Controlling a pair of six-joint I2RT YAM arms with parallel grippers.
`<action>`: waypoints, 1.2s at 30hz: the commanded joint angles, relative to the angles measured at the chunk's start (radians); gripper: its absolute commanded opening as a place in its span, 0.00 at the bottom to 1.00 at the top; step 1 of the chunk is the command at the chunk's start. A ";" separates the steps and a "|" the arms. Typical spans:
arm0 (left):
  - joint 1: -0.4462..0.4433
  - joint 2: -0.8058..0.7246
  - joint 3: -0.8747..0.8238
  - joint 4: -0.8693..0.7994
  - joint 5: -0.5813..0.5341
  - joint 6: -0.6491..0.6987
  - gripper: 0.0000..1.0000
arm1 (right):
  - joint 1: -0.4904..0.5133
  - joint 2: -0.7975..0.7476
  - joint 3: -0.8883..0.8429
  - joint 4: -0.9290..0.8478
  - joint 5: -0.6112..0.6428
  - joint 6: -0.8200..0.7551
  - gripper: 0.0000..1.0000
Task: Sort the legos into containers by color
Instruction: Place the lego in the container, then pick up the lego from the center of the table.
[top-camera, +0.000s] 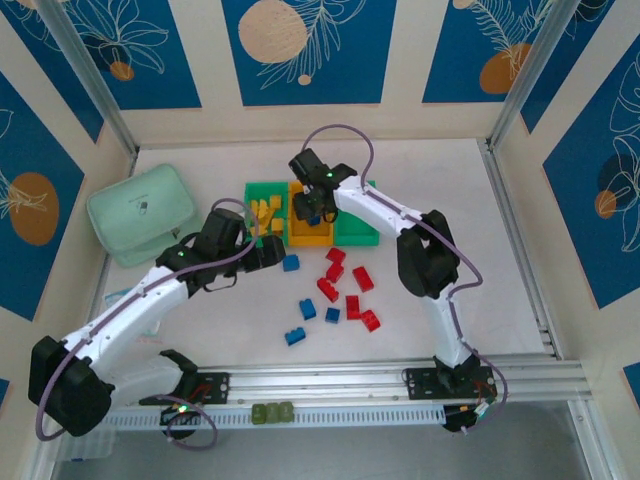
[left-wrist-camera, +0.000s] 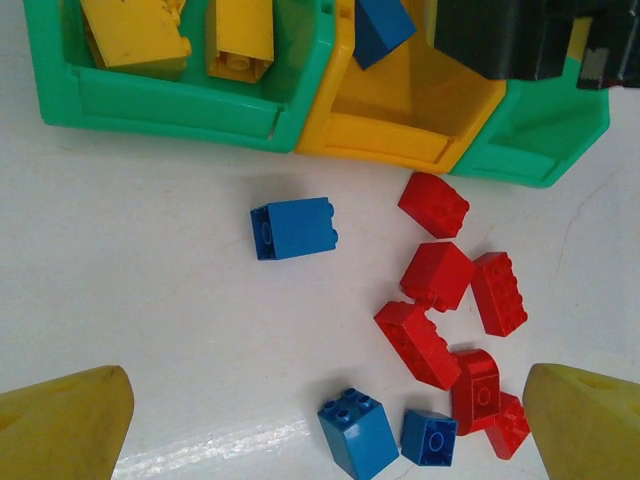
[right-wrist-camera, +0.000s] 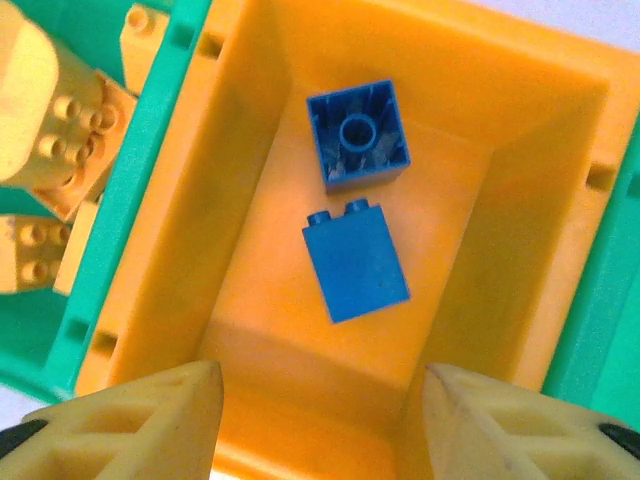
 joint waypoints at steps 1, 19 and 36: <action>0.012 -0.046 -0.019 -0.022 0.009 0.017 0.99 | 0.018 -0.108 -0.057 -0.001 -0.066 0.003 0.58; 0.015 -0.190 -0.150 -0.069 -0.026 -0.061 0.99 | 0.176 -0.204 -0.283 0.017 -0.138 0.072 0.69; 0.017 -0.323 -0.215 -0.137 -0.097 -0.121 0.99 | 0.247 -0.025 -0.208 0.046 -0.087 0.250 0.83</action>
